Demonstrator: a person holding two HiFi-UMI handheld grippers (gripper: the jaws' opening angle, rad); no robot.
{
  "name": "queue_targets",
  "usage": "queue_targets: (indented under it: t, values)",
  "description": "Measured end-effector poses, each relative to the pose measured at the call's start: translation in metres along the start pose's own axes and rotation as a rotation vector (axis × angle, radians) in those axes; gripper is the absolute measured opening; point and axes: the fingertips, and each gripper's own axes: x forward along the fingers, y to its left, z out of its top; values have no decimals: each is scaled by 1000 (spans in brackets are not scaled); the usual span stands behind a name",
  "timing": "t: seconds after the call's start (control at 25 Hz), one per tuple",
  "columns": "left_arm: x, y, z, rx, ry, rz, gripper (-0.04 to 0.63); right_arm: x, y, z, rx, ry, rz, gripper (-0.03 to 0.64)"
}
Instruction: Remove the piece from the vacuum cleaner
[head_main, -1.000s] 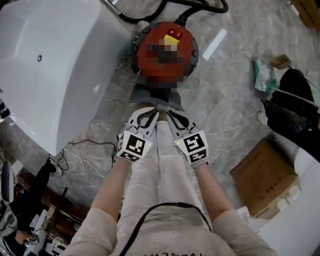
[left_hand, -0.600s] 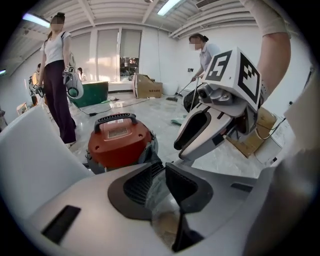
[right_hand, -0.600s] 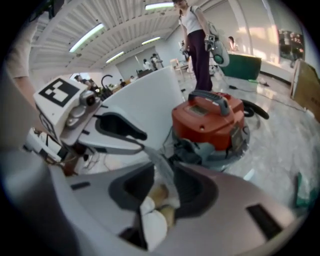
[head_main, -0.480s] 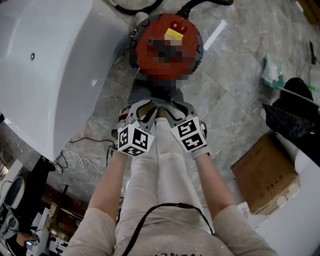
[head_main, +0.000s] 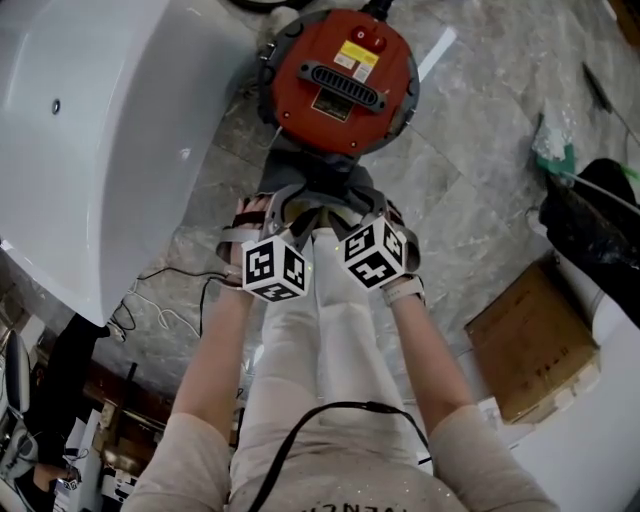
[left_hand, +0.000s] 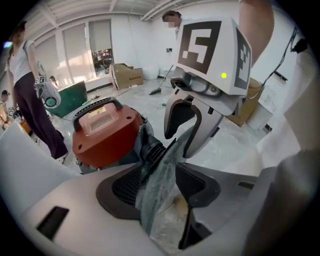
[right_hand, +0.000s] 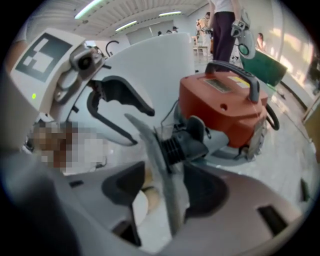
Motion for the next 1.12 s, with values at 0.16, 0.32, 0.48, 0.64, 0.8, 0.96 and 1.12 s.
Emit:
queue_targets:
  t: [0.16, 0.32, 0.48, 0.64, 0.8, 0.96, 1.12]
  values:
    - [9, -3, -9, 66, 54, 0, 215, 11, -2, -4, -59, 39, -11, 232]
    - [22, 1, -19, 81, 93, 3, 215, 23, -7, -5, -87, 74, -28, 232]
    - [33, -1, -25, 85, 129, 1, 215, 29, -8, -9, -80, 94, -40, 230]
    - [39, -3, -31, 102, 163, 14, 215, 31, -5, -12, -80, 92, -63, 200]
    - [46, -5, -39, 116, 205, 45, 213, 32, -6, -13, -112, 78, -104, 138]
    - [46, -3, -41, 112, 216, 94, 173, 32, -6, -13, -178, 72, -135, 121]
    - [43, 0, -41, 95, 204, 107, 77, 30, -3, -15, -227, 62, -177, 49]
